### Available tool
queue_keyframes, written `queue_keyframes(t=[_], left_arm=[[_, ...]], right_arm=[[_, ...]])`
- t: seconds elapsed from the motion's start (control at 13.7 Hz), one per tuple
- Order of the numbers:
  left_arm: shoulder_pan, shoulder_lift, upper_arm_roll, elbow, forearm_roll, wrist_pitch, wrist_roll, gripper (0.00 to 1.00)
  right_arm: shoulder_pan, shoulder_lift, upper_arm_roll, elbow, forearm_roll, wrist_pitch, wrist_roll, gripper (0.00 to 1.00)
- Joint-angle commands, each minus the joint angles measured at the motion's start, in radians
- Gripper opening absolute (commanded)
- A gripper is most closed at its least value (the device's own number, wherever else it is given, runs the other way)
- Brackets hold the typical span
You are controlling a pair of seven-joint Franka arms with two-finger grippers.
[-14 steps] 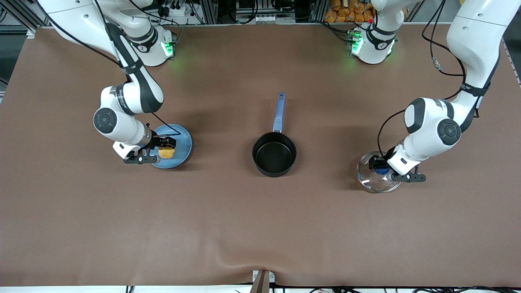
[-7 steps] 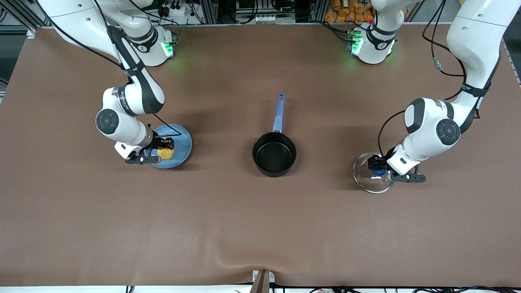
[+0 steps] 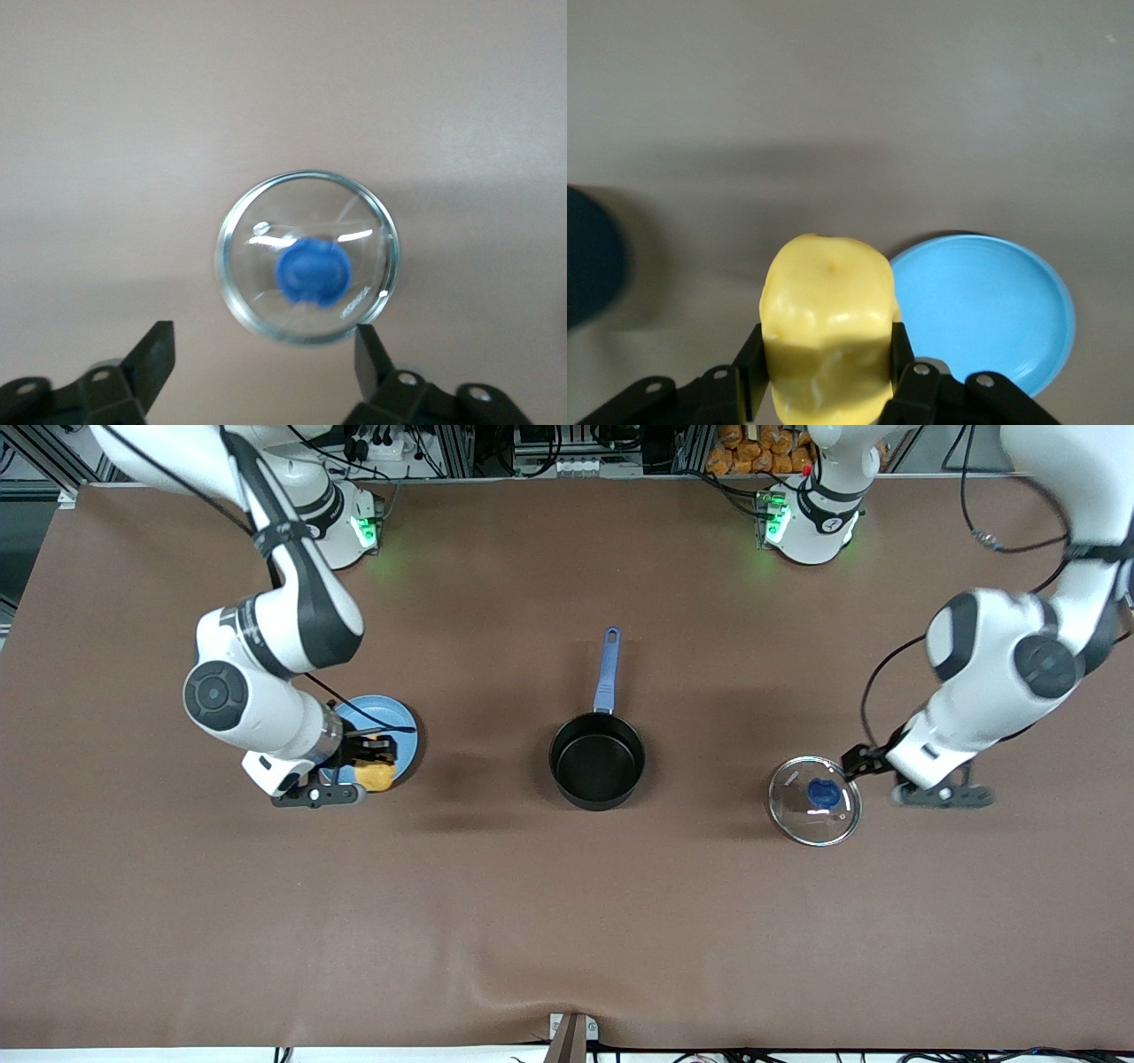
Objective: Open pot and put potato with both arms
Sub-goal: 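Grasp the yellow potato with the right gripper while the left gripper releases the lid, then carry the potato with the right gripper over the saucepan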
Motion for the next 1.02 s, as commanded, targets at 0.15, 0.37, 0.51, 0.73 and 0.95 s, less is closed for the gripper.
queue_keyframes(t=[0.15,0.37,0.51,0.73,0.95], left_arm=[[0.016,-0.145,-0.011,0.153,-0.088,-0.331,0.026,1.0],[0.017,-0.143,-0.01,0.32,-0.118,-0.51,0.026,1.0],[0.016,-0.145,-0.008,0.374,-0.123,-0.553,0.024,1.0],[0.017,-0.142,-0.008,0.407,-0.123,-0.559,0.024,1.0],[0.016,-0.145,-0.007,0.416,-0.123,-0.559,0.023,1.0]], right_arm=[[0.188,0.315,-0.009,0.452,0.002,-0.052,0.256,0.0],[0.268,0.382,-0.009,0.548,0.002,-0.036,0.396,0.0],[0.312,0.403,-0.01,0.548,0.002,0.018,0.433,0.0],[0.38,0.454,-0.015,0.549,-0.001,0.098,0.49,0.0],[0.423,0.486,-0.018,0.551,-0.005,0.11,0.51,0.0]])
